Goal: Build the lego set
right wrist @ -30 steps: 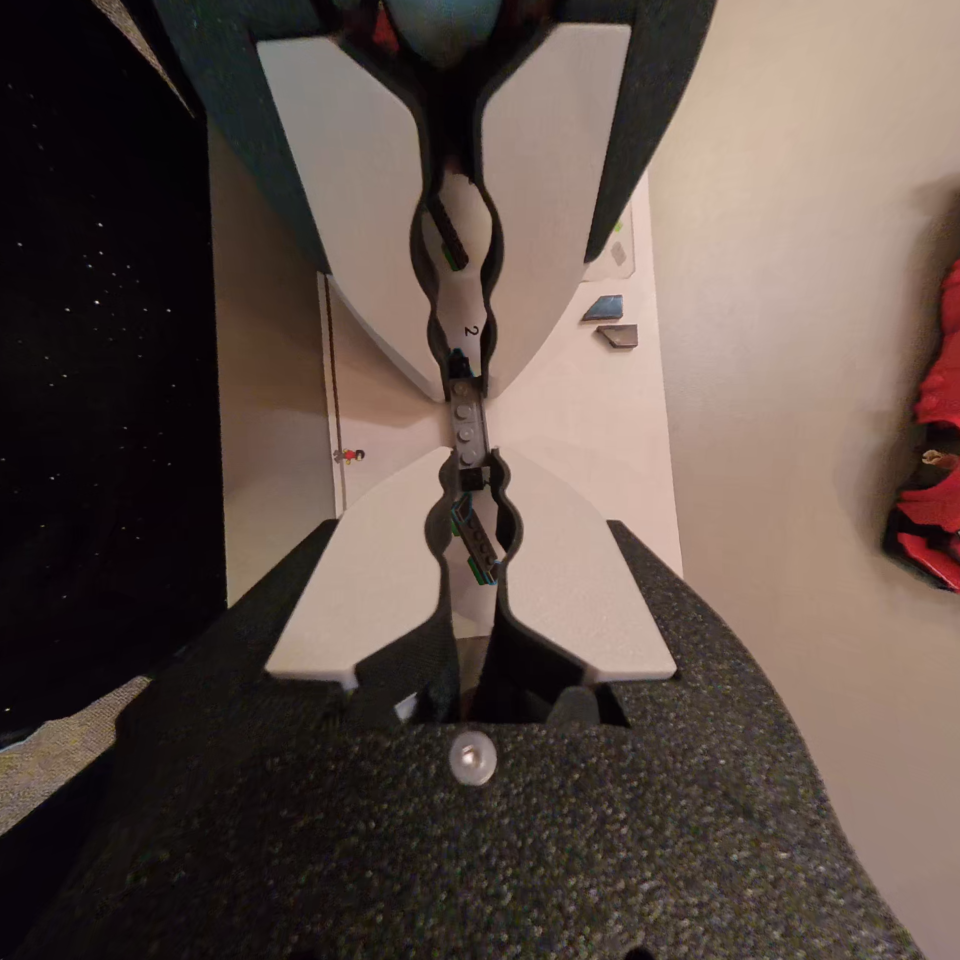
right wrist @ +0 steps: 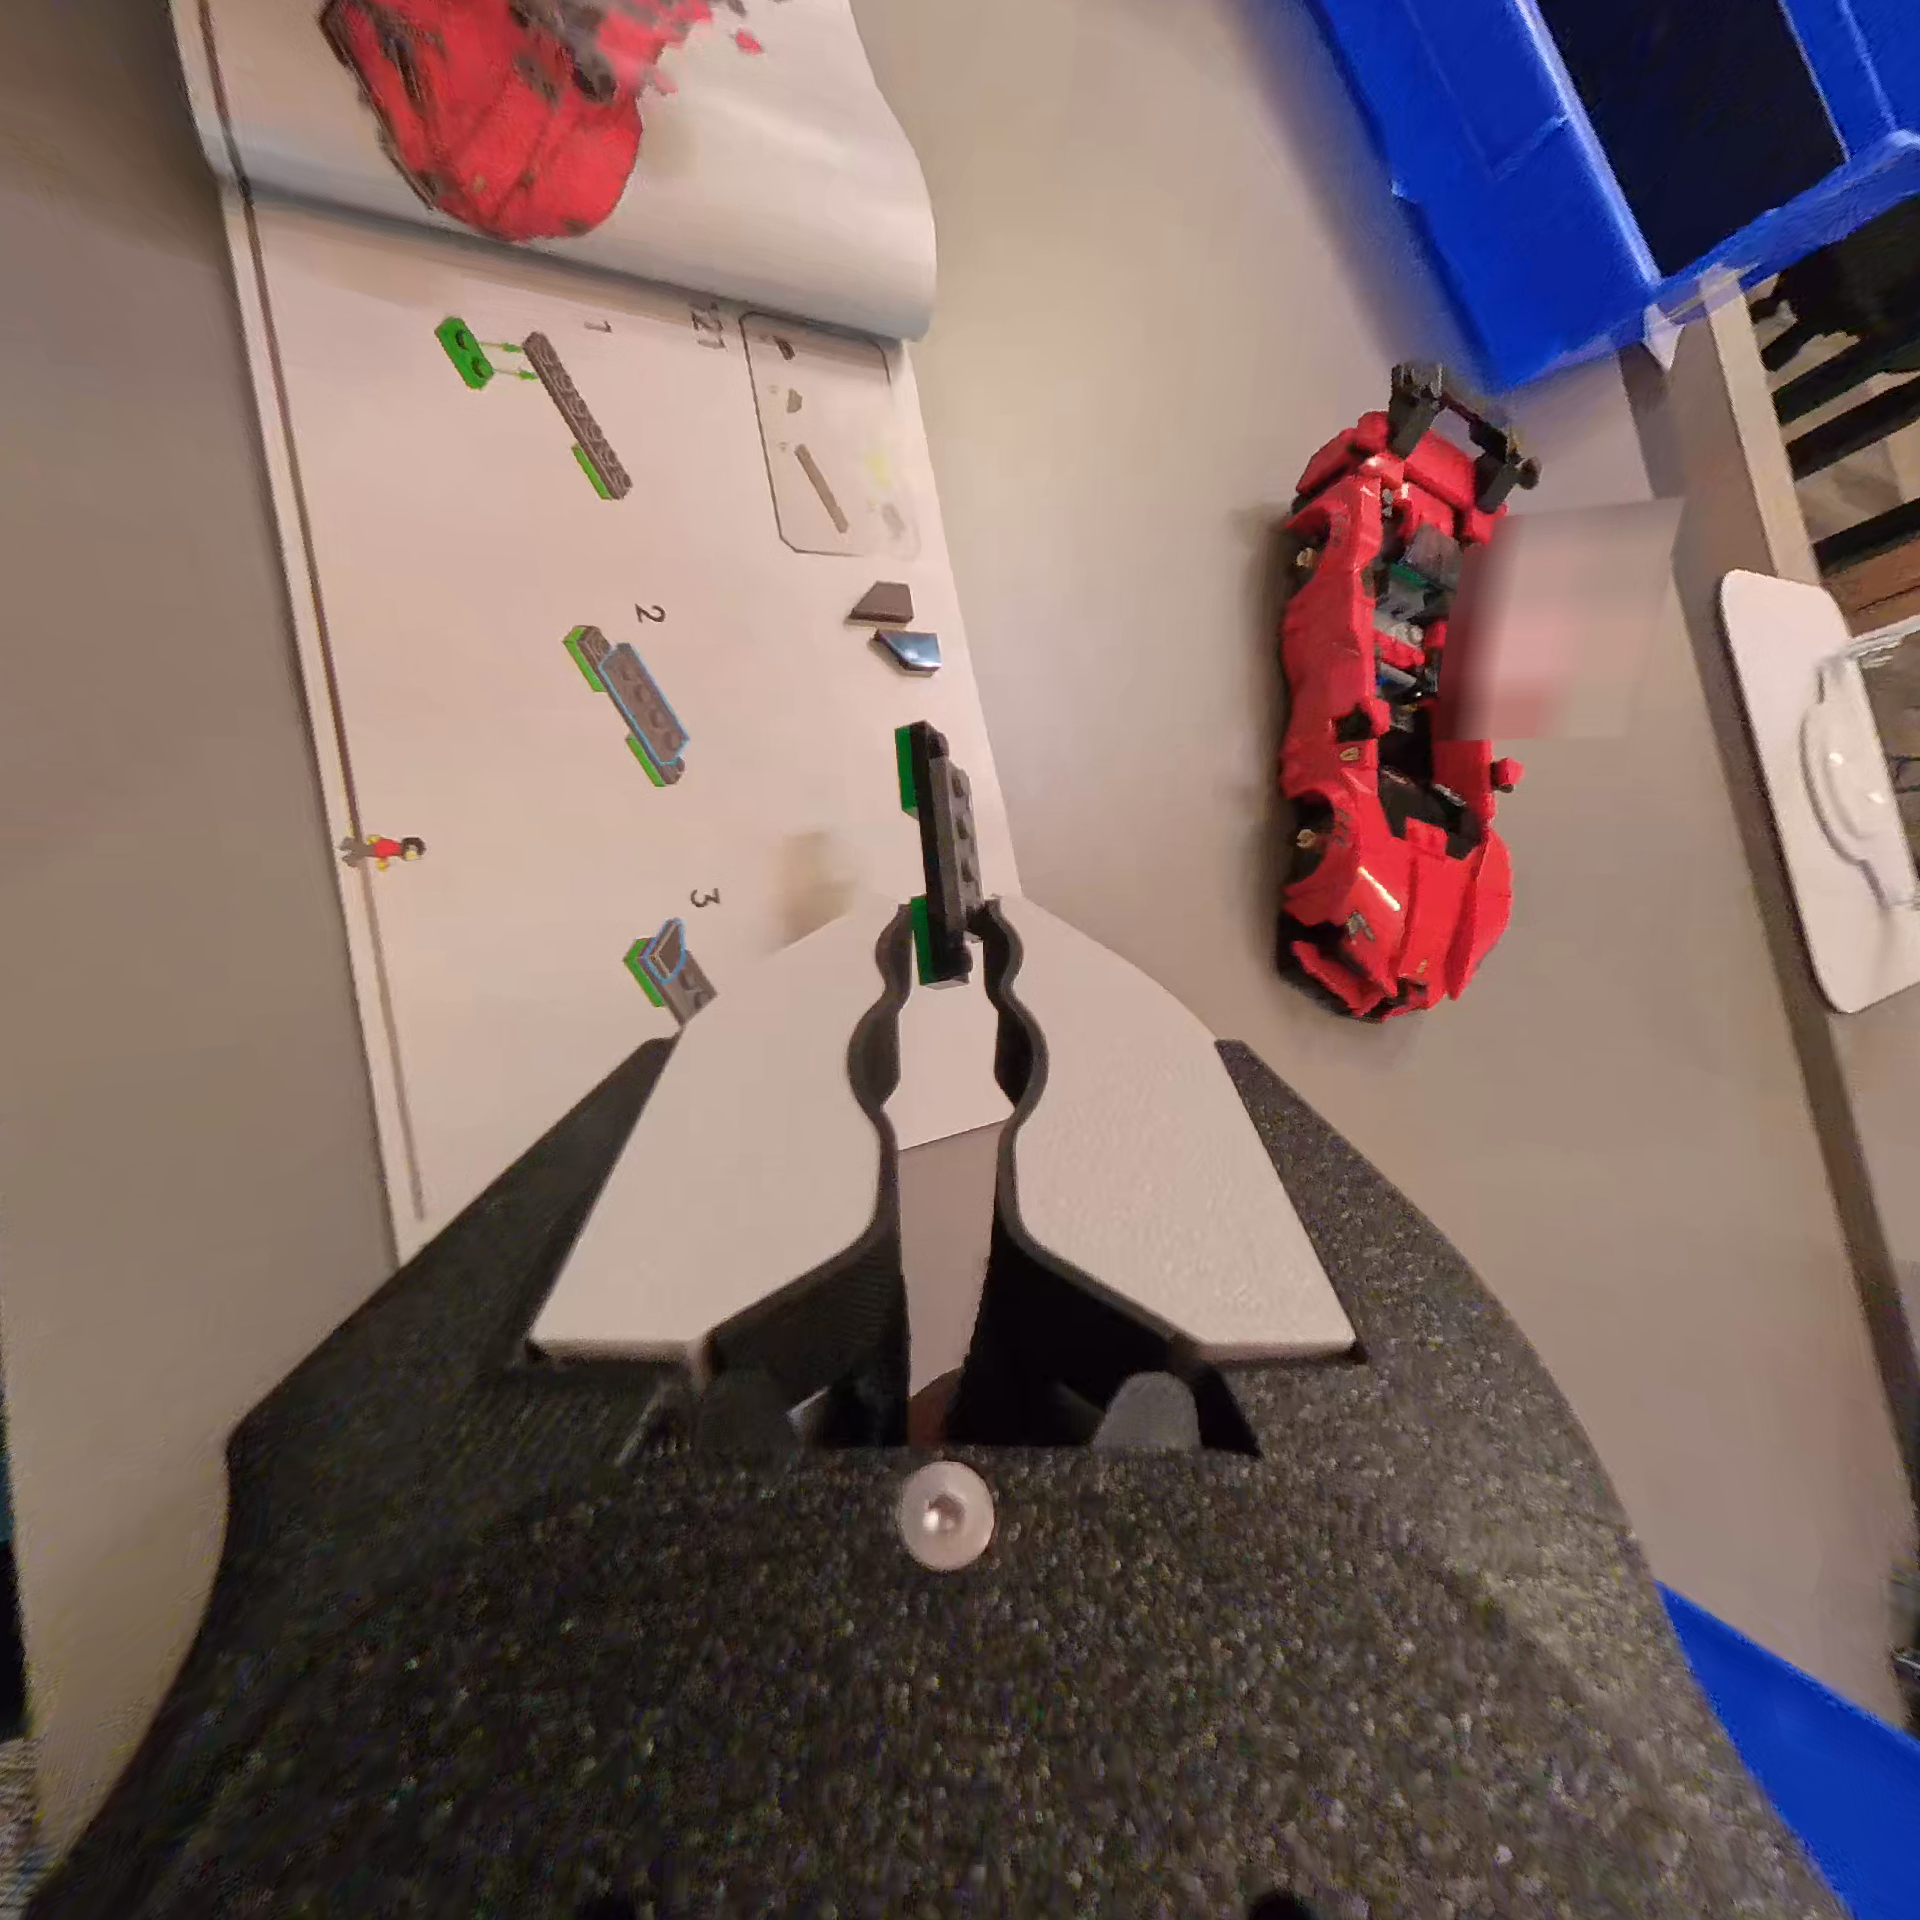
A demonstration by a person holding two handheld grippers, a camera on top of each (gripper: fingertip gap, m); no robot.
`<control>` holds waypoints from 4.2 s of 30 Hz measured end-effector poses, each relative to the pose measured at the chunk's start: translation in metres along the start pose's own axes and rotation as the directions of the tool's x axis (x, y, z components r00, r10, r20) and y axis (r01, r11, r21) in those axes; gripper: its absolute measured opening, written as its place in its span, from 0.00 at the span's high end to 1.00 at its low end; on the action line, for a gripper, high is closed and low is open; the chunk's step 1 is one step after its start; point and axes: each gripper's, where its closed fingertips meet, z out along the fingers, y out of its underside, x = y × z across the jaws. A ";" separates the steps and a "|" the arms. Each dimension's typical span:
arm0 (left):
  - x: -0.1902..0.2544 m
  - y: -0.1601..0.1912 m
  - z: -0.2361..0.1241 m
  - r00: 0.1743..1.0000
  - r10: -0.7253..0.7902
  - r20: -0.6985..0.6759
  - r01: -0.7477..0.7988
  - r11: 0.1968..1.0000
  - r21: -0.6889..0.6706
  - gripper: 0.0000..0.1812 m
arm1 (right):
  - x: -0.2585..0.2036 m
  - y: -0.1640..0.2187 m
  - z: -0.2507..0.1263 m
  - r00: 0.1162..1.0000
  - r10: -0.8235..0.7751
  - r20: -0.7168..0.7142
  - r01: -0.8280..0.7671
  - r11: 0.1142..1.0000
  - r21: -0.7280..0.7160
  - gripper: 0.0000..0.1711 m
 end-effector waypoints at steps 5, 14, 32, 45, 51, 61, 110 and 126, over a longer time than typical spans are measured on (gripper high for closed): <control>0.007 -0.003 0.009 0.999 0.021 -0.029 -0.021 1.000 -0.020 0.85 | 0.005 -0.004 0.006 0.993 -0.111 -0.033 0.110 0.994 -0.013 0.92; 0.033 -0.032 0.043 0.968 -0.145 -0.206 0.152 0.988 0.017 0.82 | -0.013 -0.046 -0.005 0.944 -0.306 -0.123 0.326 0.925 0.196 0.92; 0.050 0.003 0.080 0.986 0.019 -0.164 -0.065 0.958 -0.279 0.90 | -0.012 -0.037 0.012 0.917 0.208 0.340 -0.282 0.941 0.185 0.90; 0.036 -0.003 0.056 0.985 -0.071 -0.156 0.042 0.982 -0.185 0.85 | -0.008 -0.035 0.060 0.890 0.141 0.434 -0.170 0.985 0.027 0.87; 0.030 -0.015 0.049 0.980 -0.114 -0.163 0.101 0.991 -0.085 0.86 | -0.013 -0.033 0.062 0.882 0.093 0.462 -0.119 0.992 0.029 0.93; 0.011 -0.038 0.035 0.941 -0.274 -0.200 0.299 0.948 0.106 0.88 | 0.008 -0.044 0.021 0.957 0.016 0.290 -0.067 0.984 0.167 0.93; 0.057 0.004 0.079 0.915 0.085 -0.395 -0.218 0.927 -0.304 0.93 | -0.054 0.023 -0.030 0.937 0.225 0.266 -0.260 0.960 0.103 0.93; 0.042 -0.033 0.052 0.967 -0.070 -0.243 0.052 0.996 -0.079 0.85 | -0.043 0.014 -0.049 0.959 0.195 0.208 -0.231 0.958 0.169 0.94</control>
